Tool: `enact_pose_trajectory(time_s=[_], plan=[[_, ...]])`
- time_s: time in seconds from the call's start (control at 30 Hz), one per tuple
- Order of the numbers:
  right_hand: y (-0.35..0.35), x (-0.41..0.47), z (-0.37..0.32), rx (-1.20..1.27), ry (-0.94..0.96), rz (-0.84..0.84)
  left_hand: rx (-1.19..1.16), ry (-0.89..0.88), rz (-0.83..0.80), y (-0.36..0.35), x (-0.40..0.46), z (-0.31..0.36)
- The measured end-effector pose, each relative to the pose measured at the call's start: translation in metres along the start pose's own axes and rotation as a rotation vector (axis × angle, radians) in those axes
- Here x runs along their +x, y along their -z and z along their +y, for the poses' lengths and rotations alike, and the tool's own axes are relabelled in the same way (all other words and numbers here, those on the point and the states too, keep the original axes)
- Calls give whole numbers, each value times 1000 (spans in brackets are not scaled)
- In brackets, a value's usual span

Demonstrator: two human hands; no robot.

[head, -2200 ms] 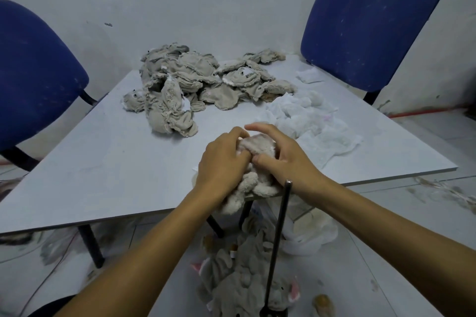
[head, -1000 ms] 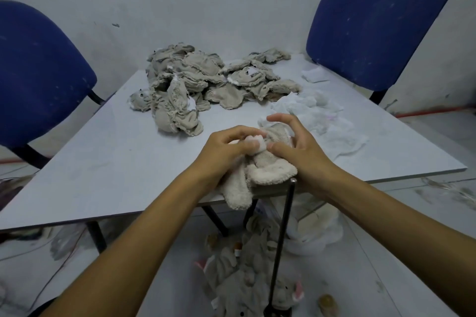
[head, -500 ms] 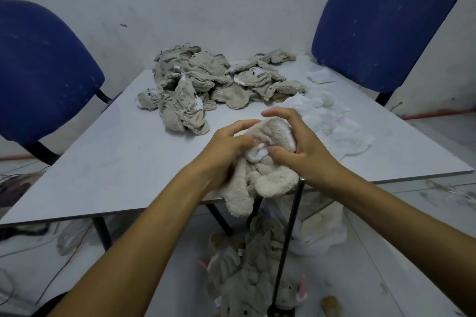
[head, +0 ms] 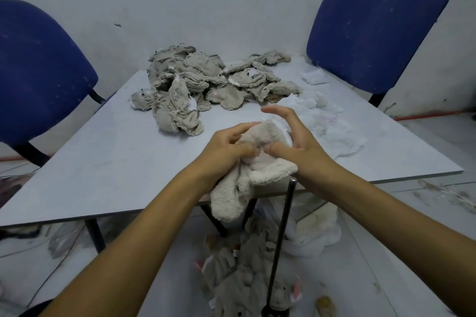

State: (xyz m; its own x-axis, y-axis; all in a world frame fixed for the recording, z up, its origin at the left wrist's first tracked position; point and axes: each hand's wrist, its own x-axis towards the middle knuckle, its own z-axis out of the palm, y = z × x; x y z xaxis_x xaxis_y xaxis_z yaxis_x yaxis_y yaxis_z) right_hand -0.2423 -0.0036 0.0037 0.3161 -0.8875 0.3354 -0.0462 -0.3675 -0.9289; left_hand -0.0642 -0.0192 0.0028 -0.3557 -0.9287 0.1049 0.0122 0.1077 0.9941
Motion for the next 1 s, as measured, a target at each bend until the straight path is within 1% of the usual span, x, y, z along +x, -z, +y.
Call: enact_pose_trajectory(time_s=[0.07,0.1,0.13,0.17,0.2,0.23,0.27,0.3,0.33,0.37,0.4,0.43,0.5,0.53,0.57,0.6,0.63,0.7,0.73,0.77,0.8,0.83,0.87,0.93,0.97,1.0], plan=[[-4,1,-1,-66,36,-35,317,-96,318,-5,-2,-3],[-6,1,-1,-78,46,-41,488,-148,441,-9,-2,-6],[-7,0,0,-79,43,-39,621,-196,512,-14,-3,-8],[-7,0,0,-71,33,-30,683,-205,534,-16,-2,-10],[-7,0,0,-60,27,-21,610,-165,488,-15,-1,-11],[-6,0,-2,-55,27,-19,416,-92,378,-12,-1,-7],[-4,1,-5,-52,26,-18,183,-6,219,-8,-3,-1],[-1,1,-8,-44,24,-18,18,45,84,-2,-5,3],[2,2,-11,-31,21,-25,-34,56,-11,5,-5,6],[3,2,-13,-34,29,-39,-13,41,-55,11,-4,7],[3,2,-16,-53,47,-56,50,0,-47,13,-5,8],[1,2,-18,-75,71,-73,139,-61,38,10,-6,9],[-4,1,-21,-77,114,-92,384,-259,291,1,-9,10],[-5,1,-22,-61,124,-94,554,-342,381,-5,-9,8],[-4,1,-23,-44,117,-97,665,-390,440,-13,-9,7],[-3,2,-23,-40,105,-105,677,-371,449,-17,-9,8],[1,3,-25,-58,98,-116,552,-270,382,-17,-8,11],[9,4,-29,-99,89,-150,148,-57,91,-9,-11,18],[13,4,-30,-99,82,-159,-9,-20,-25,-2,-12,19],[16,4,-31,-93,75,-158,-47,-18,-81,3,-14,21],[17,2,-32,-75,67,-161,6,-48,-70,6,-15,20],[16,1,-33,-46,56,-176,147,-109,21,4,-18,20],[15,-1,-32,-29,51,-204,315,-183,152,2,-20,18],[11,-3,-33,-52,67,-250,597,-273,392,-8,-23,13],[11,-4,-33,-68,74,-263,668,-279,453,-12,-24,12],[12,-5,-33,-86,82,-280,677,-256,453,-13,-24,11]])
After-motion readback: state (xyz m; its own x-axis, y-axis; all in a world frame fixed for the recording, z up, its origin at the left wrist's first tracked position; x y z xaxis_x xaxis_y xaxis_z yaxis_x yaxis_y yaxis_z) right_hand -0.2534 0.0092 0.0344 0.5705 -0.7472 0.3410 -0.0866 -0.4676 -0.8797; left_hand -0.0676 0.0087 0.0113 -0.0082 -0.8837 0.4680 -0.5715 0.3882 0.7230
